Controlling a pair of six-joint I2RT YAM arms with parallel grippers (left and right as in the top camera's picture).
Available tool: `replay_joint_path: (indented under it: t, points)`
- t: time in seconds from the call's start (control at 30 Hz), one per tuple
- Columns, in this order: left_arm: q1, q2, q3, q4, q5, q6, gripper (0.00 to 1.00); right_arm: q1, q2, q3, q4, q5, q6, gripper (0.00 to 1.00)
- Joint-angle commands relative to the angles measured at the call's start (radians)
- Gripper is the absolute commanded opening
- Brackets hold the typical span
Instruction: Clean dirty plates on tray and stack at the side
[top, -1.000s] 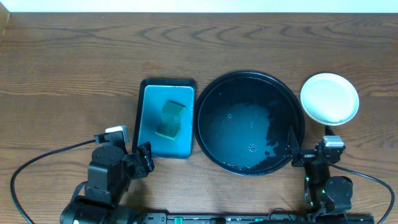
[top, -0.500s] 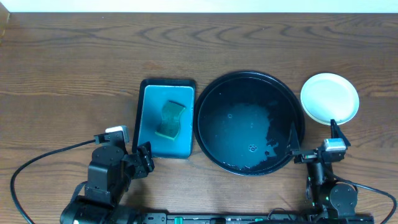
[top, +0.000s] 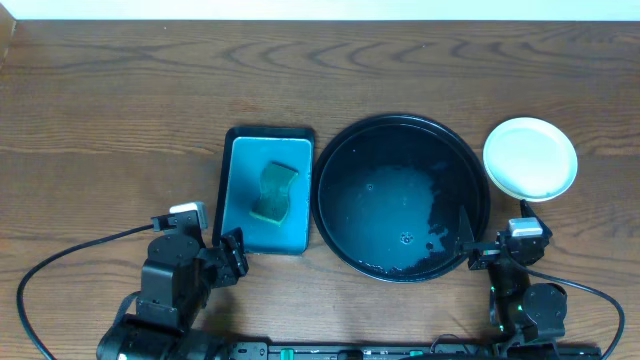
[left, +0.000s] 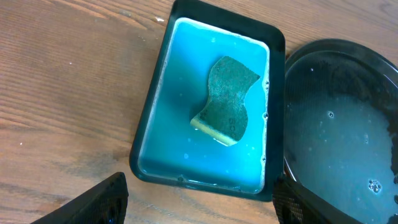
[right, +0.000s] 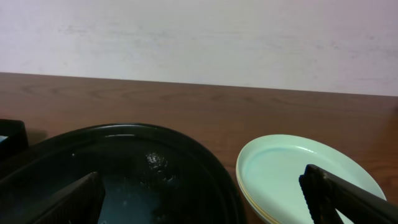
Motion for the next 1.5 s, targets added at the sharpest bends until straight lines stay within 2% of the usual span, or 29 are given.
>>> replay_joint_path:
  t: [0.0, 0.93, 1.07, 1.2, 1.47]
  points:
    - [-0.002, -0.002, -0.005, 0.001, -0.005, 0.016, 0.75, -0.013, -0.007, -0.002, -0.004, 0.007, -0.011, 0.99]
    - [-0.002, -0.002, -0.005, -0.004, -0.005, 0.016, 0.75, -0.013, -0.007, -0.002, -0.004, 0.007, -0.011, 0.99]
    - [0.018, -0.055, -0.030, -0.024, -0.013, 0.052, 0.75, -0.013, -0.007, -0.002, -0.004, 0.007, -0.011, 0.99]
    - [0.063, -0.152, -0.134, 0.076, -0.005, 0.083, 0.75, -0.013, -0.007, -0.002, -0.004, 0.007, -0.011, 0.99]
    - [0.168, -0.381, -0.427, 0.433, 0.078, 0.107, 0.75, -0.013, -0.007, -0.002, -0.004, 0.007, -0.011, 0.99]
